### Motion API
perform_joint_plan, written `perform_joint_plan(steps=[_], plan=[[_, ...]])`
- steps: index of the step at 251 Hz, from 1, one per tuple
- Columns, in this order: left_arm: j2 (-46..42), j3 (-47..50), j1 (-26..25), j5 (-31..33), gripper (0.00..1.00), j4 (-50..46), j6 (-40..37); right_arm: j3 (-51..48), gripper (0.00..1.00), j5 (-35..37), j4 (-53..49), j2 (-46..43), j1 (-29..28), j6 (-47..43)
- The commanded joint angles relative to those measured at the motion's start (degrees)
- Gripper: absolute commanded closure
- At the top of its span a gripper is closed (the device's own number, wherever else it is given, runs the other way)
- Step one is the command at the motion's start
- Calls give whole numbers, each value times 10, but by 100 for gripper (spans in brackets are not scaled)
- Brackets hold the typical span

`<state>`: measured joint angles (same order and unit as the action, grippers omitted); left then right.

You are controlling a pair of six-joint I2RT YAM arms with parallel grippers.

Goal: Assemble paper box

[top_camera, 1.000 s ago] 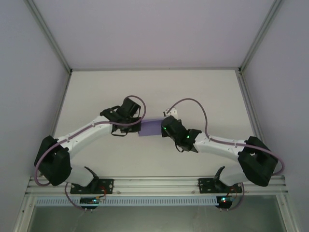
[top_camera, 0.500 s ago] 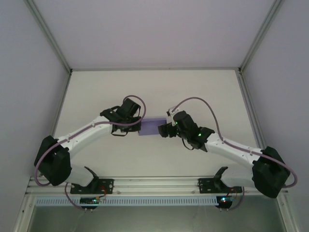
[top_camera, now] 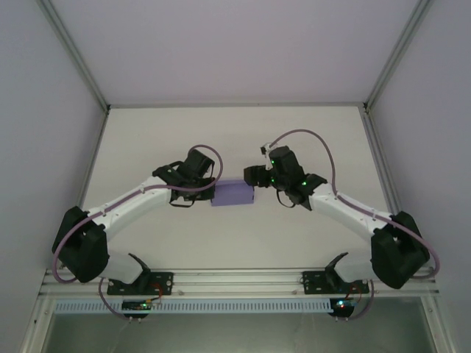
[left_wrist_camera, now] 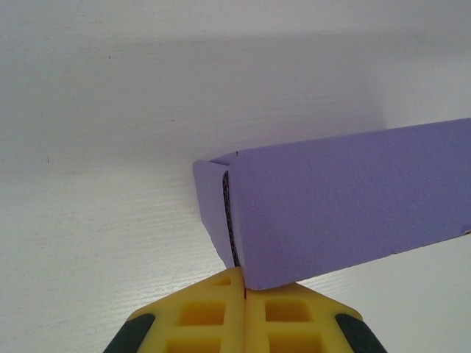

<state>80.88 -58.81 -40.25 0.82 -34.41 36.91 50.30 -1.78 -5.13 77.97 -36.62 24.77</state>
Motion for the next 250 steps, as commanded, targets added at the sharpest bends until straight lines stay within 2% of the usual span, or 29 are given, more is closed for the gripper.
perform_joint_plan(steps=[1, 27, 43, 71, 98, 114, 134, 155, 189, 223, 250], plan=[[14, -3, -1, -6, 98, -27, -11, -7, 35, -17, -24, 17, 5, 34], [4, -13, 0, -12, 94, -23, -17, -39, 40, -19, -10, 25, 5, 49], [-3, -22, 1, -20, 87, -24, -24, -60, 43, -19, -2, 29, 5, 68], [-20, -41, 6, -41, 80, -33, -33, -88, 45, -1, 14, 29, 4, 81], [-46, -52, 16, -61, 62, -34, -33, -110, 47, 8, 26, 32, 4, 90], [-57, -57, 28, -69, 44, -32, -27, -120, 49, 5, 27, 33, 4, 96], [-59, -61, 48, -73, 34, -31, -22, -127, 49, 5, 31, 32, 4, 97], [-50, -63, 66, -74, 19, -22, -18, -130, 49, 5, 38, 33, 4, 96], [-18, -48, 92, -128, 21, 14, -14, -136, 49, -16, 39, 34, 4, 93], [7, -17, 105, -181, 30, 55, -11, -150, 49, -33, 65, 32, 5, 64], [10, 20, 110, -188, 38, 80, 1, -180, 49, -76, 116, 38, 7, 25]])
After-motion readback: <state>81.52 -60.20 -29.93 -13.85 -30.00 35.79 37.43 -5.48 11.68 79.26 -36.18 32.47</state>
